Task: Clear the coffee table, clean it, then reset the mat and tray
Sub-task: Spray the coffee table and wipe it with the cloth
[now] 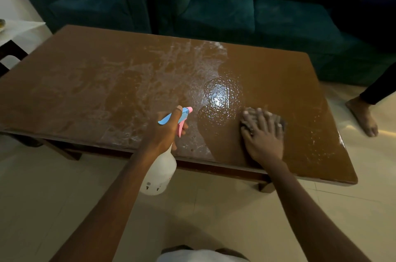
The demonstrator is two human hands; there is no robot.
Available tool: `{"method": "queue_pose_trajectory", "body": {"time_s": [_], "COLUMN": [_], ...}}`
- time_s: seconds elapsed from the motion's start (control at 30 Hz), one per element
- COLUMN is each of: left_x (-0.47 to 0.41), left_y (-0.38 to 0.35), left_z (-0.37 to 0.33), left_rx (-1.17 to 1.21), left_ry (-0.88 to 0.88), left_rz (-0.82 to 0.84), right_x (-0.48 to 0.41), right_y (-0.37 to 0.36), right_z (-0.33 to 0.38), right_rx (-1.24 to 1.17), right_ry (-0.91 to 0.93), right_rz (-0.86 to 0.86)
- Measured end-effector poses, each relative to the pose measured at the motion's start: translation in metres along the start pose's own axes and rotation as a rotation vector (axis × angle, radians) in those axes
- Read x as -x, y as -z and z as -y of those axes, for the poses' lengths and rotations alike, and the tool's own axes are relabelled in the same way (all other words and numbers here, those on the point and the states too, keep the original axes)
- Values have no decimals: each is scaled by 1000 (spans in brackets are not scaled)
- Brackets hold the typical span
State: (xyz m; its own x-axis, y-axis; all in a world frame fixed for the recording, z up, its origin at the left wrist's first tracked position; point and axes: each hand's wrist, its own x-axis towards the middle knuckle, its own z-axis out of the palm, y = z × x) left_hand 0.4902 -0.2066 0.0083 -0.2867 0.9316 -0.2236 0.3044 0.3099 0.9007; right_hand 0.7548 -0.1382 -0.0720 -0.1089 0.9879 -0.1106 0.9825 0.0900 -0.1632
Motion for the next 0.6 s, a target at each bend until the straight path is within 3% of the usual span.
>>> {"method": "queue_pose_trajectory", "body": {"time_s": [0.1, 0.23, 0.47, 0.6], "left_x": [3, 5, 14, 17], "left_y": [0, 2, 18, 23], "left_z": [4, 14, 33, 37], "left_rx": [-35, -46, -145, -165], "left_ry": [8, -40, -22, -2], "left_rz": [-25, -5, -9, -13], "right_x": [15, 48, 48, 45], "right_y": [-10, -19, -13, -13], "right_z": [38, 33, -2, -1], "right_rx": [38, 13, -37, -8], "right_ry": [203, 386, 159, 142], "right_rz": [-6, -52, -105, -105]}}
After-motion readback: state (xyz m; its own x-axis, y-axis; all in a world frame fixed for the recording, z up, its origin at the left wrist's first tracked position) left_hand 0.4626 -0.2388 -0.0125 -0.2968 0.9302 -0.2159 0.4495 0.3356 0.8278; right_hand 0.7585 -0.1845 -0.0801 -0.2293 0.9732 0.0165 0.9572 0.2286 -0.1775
